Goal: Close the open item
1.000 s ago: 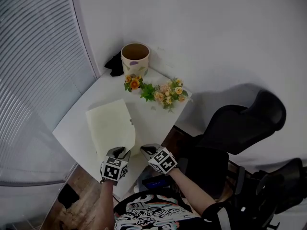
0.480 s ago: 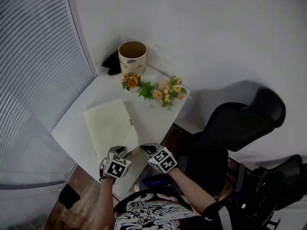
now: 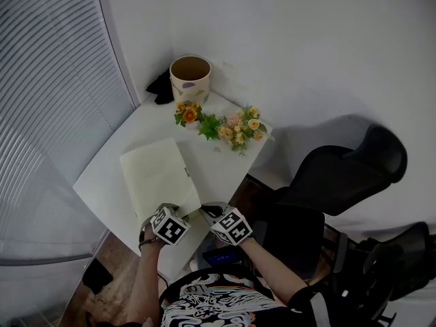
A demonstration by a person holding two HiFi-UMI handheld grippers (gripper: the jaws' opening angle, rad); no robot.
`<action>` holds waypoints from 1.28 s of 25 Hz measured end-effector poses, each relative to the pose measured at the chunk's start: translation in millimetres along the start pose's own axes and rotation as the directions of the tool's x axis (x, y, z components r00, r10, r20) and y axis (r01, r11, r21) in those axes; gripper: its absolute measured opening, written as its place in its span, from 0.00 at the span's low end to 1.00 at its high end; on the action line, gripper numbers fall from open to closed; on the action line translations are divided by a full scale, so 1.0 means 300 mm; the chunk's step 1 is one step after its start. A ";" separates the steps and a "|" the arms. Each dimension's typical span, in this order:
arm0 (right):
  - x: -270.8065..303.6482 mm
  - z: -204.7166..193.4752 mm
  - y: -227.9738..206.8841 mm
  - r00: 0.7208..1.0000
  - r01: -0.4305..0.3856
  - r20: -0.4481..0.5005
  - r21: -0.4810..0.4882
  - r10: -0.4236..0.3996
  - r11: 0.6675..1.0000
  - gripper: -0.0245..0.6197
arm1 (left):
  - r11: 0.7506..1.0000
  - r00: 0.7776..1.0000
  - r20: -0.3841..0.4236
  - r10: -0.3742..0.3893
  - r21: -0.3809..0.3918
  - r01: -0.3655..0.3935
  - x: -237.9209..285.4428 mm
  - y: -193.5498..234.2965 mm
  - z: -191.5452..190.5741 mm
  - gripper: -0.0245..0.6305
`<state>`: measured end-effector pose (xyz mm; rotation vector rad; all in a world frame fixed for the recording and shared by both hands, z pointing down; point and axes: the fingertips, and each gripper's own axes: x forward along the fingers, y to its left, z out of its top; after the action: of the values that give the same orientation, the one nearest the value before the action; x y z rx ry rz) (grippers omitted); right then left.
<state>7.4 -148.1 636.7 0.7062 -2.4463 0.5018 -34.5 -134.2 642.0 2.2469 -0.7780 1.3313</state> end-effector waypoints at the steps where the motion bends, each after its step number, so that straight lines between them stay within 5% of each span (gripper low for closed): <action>1: 0.001 0.000 -0.001 1.000 0.000 0.000 0.000 0.000 1.000 0.04 | 1.000 1.000 -0.002 -0.007 0.001 0.007 0.001 0.000 0.000 0.28; 9: 0.004 -0.003 -0.002 1.000 0.000 0.002 -0.003 0.000 1.000 0.04 | 1.000 1.000 -0.024 -0.003 0.018 0.003 0.009 0.000 -0.001 0.29; 20: 0.002 0.002 0.000 1.000 0.005 0.007 -0.003 -0.005 1.000 0.04 | 1.000 0.999 0.042 0.025 0.012 -0.025 -0.002 -0.016 -0.007 0.32; 23: 0.001 -0.001 -0.001 1.000 0.007 0.002 -0.013 -0.007 1.000 0.04 | 0.997 0.996 0.088 -0.014 -0.071 0.021 -0.004 -0.026 0.003 0.48; 24: 0.000 -0.002 -0.001 1.000 0.008 0.003 -0.013 -0.008 1.000 0.04 | 0.995 0.993 0.117 -0.010 -0.098 0.022 -0.007 -0.021 0.009 0.40; 32: 0.002 -0.002 -0.006 1.000 0.015 0.010 -0.005 -0.015 1.000 0.04 | 0.991 0.978 0.206 0.031 -0.133 -0.003 -0.017 -0.010 0.012 0.39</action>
<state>8.2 -149.3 638.0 0.7260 -2.4493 0.4870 -32.2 -132.9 635.7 2.3015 -0.9303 1.0293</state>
